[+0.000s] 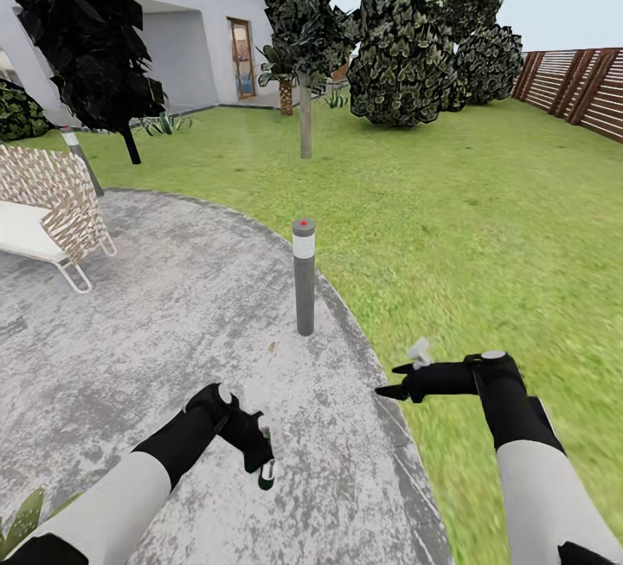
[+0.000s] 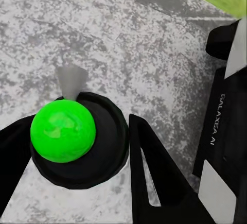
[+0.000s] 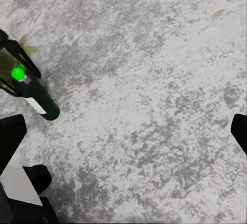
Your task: Pick up the pesticide atomizer in the garden and spray insectifuge to fully cover both potted plants in the garden.
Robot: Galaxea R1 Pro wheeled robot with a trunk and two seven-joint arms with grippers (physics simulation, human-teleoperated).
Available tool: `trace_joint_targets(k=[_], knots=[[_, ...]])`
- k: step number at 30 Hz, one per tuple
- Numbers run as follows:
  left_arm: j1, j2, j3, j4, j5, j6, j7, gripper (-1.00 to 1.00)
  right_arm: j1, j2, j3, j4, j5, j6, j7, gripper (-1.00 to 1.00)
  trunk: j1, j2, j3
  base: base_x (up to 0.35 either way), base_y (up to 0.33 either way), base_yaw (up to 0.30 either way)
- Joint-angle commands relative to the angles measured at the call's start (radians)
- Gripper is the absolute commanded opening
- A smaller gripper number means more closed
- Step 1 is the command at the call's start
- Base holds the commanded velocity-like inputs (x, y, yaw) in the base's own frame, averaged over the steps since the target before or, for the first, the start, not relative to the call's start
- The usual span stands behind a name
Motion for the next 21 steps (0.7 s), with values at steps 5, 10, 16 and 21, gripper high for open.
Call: trace_joint_targets(k=[5,10,16,21], knots=[[-0.002,0.0,-0.003,-0.001,0.0,-0.089,-0.047,-1.0,-0.001,0.014,0.092,-0.002,0.005,0.011,0.022,1.0,0.0,0.0,-0.001,0.0,0.0,0.0],[-0.005,-0.003,-0.003,-0.001,0.0,-0.098,-0.054,-1.0,-0.001,0.05,0.203,-0.007,0.005,0.011,0.024,1.0,0.0,0.0,-0.001,0.0,0.0,0.0],[-0.006,-0.005,-0.003,-0.002,0.0,-0.095,-0.072,-1.0,-0.001,0.063,0.247,-0.008,-0.005,0.011,0.024,-1.0,0.0,0.0,-0.001,0.0,0.0,0.0],[-0.008,-0.041,-0.004,-0.003,0.0,-0.093,-0.096,-1.0,-0.001,0.064,0.292,-0.013,-0.061,0.011,0.024,-1.0,0.0,0.0,-0.001,0.0,0.0,0.0]])
